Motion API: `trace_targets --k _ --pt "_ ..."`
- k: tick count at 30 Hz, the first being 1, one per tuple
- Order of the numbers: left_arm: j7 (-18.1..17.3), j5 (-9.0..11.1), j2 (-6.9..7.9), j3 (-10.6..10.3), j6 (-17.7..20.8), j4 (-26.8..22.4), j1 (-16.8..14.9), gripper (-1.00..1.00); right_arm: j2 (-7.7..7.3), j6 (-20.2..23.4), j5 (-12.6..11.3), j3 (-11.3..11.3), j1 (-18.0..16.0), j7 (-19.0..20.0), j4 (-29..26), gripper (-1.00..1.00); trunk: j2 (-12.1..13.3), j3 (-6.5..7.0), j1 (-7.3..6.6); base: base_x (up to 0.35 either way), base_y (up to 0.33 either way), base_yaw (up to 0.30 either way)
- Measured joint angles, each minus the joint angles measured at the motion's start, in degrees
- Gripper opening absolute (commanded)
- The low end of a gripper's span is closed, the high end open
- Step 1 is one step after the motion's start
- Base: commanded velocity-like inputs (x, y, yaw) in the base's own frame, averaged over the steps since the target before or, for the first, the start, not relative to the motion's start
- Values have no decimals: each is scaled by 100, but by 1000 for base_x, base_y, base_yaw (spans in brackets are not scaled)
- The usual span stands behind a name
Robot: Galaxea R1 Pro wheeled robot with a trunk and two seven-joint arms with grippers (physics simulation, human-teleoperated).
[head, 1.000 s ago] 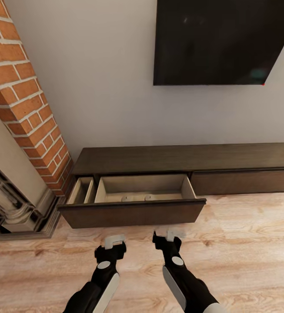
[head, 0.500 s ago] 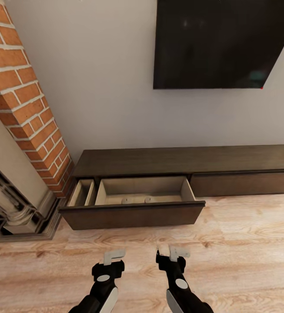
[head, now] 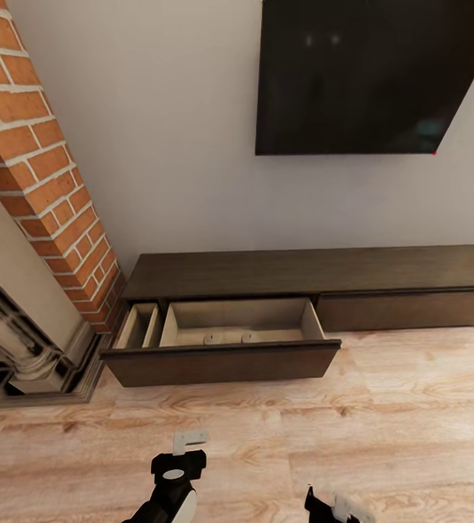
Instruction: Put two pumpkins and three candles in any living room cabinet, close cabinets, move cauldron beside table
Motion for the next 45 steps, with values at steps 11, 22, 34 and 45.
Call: trace_targets --k 11,22,34,45 --pt "0 -15 -5 1 9 8 0 100 -3 -48 -1446 -545 -2 390 482 100 441 198 -242 0 0 0" --pt "0 -23 -10 -8 4 8 0 100 -33 -171 -1540 -1014 -2 415 486 100 883 395 -483 0 0 0" --pt "0 -20 -10 -7 3 16 0 100 -399 1246 -1522 -1012 -16 513 441 100 1364 611 -747 0 0 0" --pt "-9 -18 -8 0 3 38 0 100 -834 3091 -1453 -938 -32 893 398 100 1805 808 -989 0 0 0"
